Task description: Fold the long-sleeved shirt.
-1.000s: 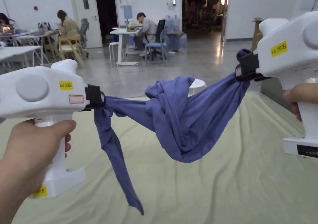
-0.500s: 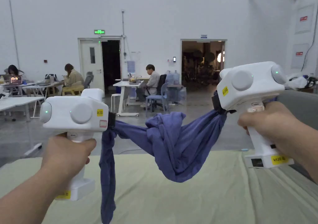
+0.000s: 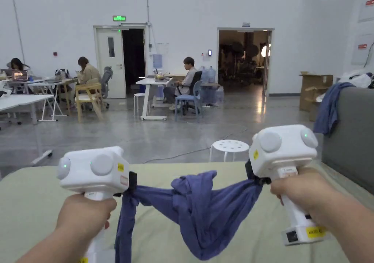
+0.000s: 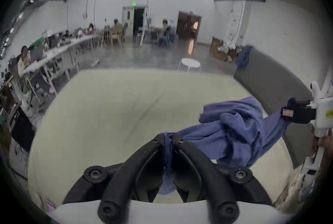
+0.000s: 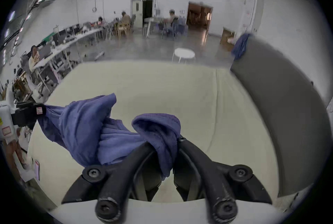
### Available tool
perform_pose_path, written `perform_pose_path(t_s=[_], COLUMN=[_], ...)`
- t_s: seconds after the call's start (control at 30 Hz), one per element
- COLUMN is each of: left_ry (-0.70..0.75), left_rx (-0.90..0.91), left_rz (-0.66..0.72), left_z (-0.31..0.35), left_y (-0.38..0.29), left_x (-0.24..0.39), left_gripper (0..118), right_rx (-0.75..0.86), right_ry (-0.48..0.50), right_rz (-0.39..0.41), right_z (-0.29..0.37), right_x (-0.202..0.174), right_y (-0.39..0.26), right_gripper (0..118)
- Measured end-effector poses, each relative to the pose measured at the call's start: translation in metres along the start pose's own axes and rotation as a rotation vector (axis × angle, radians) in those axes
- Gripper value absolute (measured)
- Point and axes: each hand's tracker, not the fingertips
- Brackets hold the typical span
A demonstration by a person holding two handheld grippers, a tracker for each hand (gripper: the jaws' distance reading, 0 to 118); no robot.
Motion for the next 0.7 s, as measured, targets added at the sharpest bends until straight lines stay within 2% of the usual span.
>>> perform_pose_path(t_s=[0.1, 0.13, 0.17, 0.23, 0.3, 0.33, 0.37, 0.4, 0.5, 0.63, 0.7], left_ry=[-0.001, -0.018, -0.017, -0.027, 0.003, -0.044, -0.092, -0.082, -0.096, -0.130, -0.128], left_rx=[-0.103, -0.134, -0.203, -0.318, -0.334, -0.355, -0.343, -0.316, -0.285, -0.287, -0.354], left_rz=[0.064, 0.091, 0.107, 0.106, 0.107, 0.135, 0.151, 0.141, 0.134, 0.158, 0.131], left_z=[-0.043, -0.053, -0.065, -0.075, -0.067, -0.059, -0.046, -0.034, 0.010, 0.055, 0.059], left_y=[-0.086, -0.121, -0.153, -0.212, -0.255, -0.269, -0.281, -0.288, -0.302, -0.329, -0.348], left_x=[-0.013, -0.018, -0.023, -0.031, -0.037, -0.041, -0.044, -0.047, -0.058, -0.069, -0.068], left_gripper=[5, 5, 5, 5, 5, 5, 5, 5, 5, 5, 5], right_rx=[-0.105, -0.176, -0.267, -0.343, -0.327, -0.323, -0.302, -0.290, -0.237, -0.301, -0.346], right_ry=[0.063, 0.066, 0.059, 0.059, 0.066, 0.096, 0.167, 0.213, 0.222, 0.305, 0.303], right_rz=[-0.058, -0.043, 0.010, 0.043, 0.023, -0.030, -0.087, -0.100, -0.030, -0.015, 0.008], right_z=[-0.059, -0.077, -0.092, -0.107, -0.099, -0.090, -0.076, -0.063, -0.014, 0.027, 0.026], right_x=[-0.001, -0.004, -0.010, -0.013, -0.010, -0.003, 0.005, 0.009, 0.013, 0.017, 0.016], right_y=[-0.089, -0.123, -0.159, -0.218, -0.258, -0.273, -0.285, -0.295, -0.326, -0.370, -0.392], right_gripper=[6, 6, 6, 6, 6, 6, 5, 5, 5, 5, 5])
